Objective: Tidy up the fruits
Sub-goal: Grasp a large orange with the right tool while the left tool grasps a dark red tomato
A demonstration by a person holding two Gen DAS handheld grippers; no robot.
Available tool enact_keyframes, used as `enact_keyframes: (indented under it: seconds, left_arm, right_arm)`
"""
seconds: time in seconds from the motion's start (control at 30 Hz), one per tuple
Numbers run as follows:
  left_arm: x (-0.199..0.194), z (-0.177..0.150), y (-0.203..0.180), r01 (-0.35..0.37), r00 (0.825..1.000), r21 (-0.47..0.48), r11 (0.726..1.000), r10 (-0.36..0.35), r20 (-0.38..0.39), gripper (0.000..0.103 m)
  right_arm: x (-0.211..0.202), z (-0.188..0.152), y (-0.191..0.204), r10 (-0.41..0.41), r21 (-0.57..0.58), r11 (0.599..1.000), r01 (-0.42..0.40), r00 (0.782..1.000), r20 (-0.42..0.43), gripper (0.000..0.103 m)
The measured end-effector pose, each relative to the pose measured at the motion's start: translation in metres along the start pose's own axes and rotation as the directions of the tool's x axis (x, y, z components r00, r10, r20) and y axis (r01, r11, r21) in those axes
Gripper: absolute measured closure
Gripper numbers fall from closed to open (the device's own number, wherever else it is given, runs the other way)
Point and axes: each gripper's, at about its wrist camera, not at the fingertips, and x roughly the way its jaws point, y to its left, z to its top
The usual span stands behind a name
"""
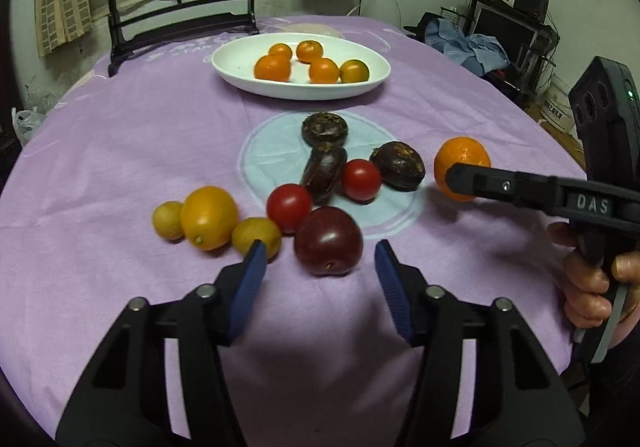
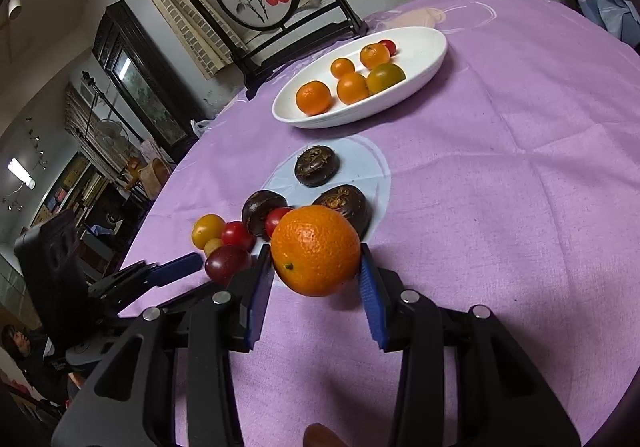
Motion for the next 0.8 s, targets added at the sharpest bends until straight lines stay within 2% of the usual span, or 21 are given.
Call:
enact_keyframes:
  seconds: [0.27,0.43,0.63,0.8]
  left_arm:
    - [0.017,0.008,-0.007,-0.005,0.998,0.023,1.000,0.007,-0.063,0.048]
    - [0.030,0.011,-0.006,-0.025,0.994,0.005,1.000,0.025,-0.110,0.062]
    - [0.027,0.008,-0.001,-0.017,0.995,-0.019,1.000,0.015,-0.103,0.064]
    - [0.012,0.003,0.000,0.028,0.997,-0.031,0.999,-0.030,-0.073,0.064]
  right_arm:
    - [-0.002,0.001,-0.001,0.034,0.008,0.999,-0.034,0.999,0.012,0.061]
    - [-0.002,0.001,-0.002,0.046,0.012,0.999,-0.046,0.999,0.014,0.061]
    - [-0.003,0.000,-0.002,0.039,0.015,0.999,-0.039,0.999,0.014,0.061]
    - [-0.002,0.000,0.000,0.032,0.005,0.999,-0.032,0.999,0.008,0.061]
